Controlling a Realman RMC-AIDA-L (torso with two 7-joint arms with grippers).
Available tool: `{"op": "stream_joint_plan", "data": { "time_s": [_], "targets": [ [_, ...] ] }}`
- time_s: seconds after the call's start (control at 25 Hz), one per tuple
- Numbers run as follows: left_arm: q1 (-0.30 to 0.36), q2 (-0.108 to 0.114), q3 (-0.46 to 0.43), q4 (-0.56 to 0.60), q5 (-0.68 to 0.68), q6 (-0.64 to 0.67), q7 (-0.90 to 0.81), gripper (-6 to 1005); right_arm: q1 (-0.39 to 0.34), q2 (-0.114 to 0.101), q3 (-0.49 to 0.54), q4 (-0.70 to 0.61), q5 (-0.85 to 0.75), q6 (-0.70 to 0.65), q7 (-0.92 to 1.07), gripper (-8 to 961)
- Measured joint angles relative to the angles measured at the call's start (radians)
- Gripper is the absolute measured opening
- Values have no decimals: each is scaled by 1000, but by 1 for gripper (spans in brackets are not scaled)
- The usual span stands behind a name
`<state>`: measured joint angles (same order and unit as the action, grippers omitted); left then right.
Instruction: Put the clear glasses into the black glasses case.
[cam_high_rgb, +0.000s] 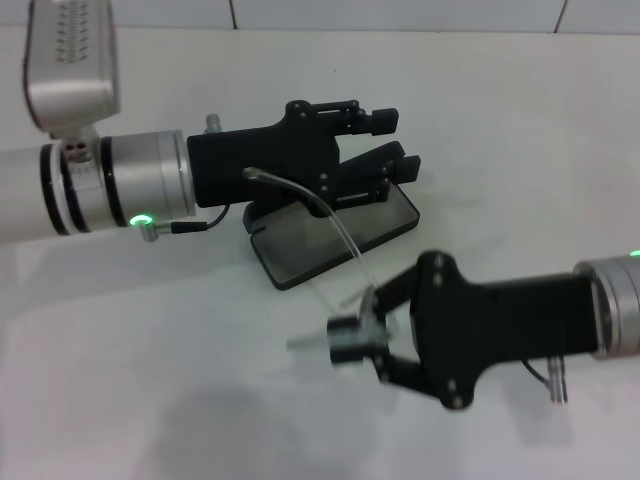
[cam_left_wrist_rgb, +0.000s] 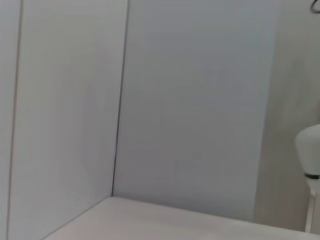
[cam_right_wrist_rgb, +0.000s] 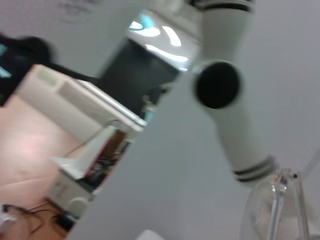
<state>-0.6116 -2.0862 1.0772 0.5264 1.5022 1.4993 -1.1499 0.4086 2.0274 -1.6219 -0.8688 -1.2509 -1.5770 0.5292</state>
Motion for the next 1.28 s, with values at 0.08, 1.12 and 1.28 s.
{"op": "stream_joint_plan", "data": {
  "time_s": [0.08, 1.12, 1.28],
  "targets": [
    [12, -1, -1, 1, -21, 22, 32, 588, 7, -1, 2, 23, 30, 17, 19, 116],
    [38, -8, 4, -10, -108, 47, 85, 589, 15, -5, 27, 53, 50, 149, 80, 116],
    [38, -8, 4, -10, -108, 47, 86, 589, 14, -3, 42, 53, 52, 176, 104, 116]
  ]
}}
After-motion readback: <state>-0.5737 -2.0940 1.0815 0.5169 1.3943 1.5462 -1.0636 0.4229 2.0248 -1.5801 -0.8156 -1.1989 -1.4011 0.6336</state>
